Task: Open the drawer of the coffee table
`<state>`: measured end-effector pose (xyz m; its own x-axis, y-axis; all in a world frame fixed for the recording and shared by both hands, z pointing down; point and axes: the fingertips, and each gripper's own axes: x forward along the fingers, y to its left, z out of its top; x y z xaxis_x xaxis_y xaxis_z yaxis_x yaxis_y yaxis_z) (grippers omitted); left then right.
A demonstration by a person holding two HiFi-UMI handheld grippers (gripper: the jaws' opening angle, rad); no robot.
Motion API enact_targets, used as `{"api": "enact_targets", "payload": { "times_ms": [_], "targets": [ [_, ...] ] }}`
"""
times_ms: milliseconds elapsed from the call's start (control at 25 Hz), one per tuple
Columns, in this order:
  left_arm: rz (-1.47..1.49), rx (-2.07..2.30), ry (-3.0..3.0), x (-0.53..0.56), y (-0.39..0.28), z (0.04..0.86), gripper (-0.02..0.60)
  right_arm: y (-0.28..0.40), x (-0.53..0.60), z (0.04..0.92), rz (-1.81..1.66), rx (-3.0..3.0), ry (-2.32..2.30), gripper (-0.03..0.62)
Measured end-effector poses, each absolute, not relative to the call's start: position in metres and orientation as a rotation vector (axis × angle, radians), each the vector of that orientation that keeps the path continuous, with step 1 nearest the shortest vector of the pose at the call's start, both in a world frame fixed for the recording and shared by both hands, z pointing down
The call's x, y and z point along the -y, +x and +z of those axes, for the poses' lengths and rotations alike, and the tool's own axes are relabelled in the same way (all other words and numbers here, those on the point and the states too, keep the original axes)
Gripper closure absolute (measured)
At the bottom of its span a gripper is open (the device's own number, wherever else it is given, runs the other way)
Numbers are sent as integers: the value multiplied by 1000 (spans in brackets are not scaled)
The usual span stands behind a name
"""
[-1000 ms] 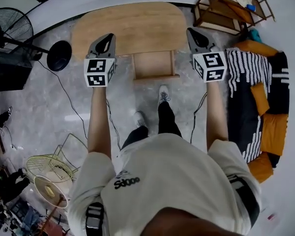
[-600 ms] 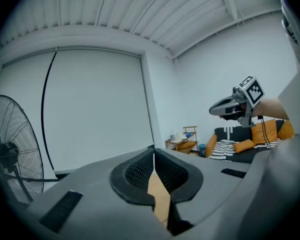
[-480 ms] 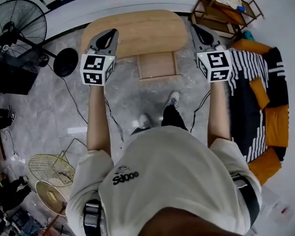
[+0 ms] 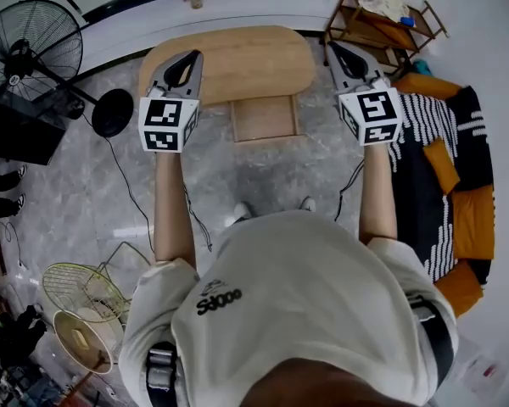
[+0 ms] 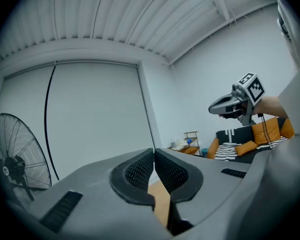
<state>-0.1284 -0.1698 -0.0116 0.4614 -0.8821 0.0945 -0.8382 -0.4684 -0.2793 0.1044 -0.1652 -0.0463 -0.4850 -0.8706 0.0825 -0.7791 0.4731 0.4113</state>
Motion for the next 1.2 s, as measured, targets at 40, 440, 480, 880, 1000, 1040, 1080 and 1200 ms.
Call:
{"api": "enact_targets", "payload": {
  "times_ms": [40, 440, 480, 880, 1000, 1040, 1080, 1200],
  "targets": [
    [-320, -1513, -2501, 168, -121, -17, 557, 110, 164, -48, -477, 2449, 1396, 588],
    [-280, -1606, -2410, 157, -45, -46, 557, 178, 169, -62, -533, 2498, 1336, 588],
    [-282, -1613, -2404, 157, -40, -46, 557, 183, 170, -62, -533, 2502, 1333, 588],
    [-301, -1671, -2364, 166, -22, -46, 557, 206, 190, -62, -537, 2523, 1285, 588],
    [-303, -1681, -2340, 166, -30, -49, 557, 203, 191, -62, -539, 2525, 1281, 588],
    [-300, -1685, -2336, 166, -33, -50, 557, 202, 191, -61, -537, 2524, 1282, 588],
    [-297, -1688, -2333, 166, -35, -51, 557, 201, 191, -60, -535, 2523, 1286, 588],
    [-293, -1693, -2330, 166, -42, -53, 557, 203, 192, -59, -525, 2526, 1300, 588]
  ]
}}
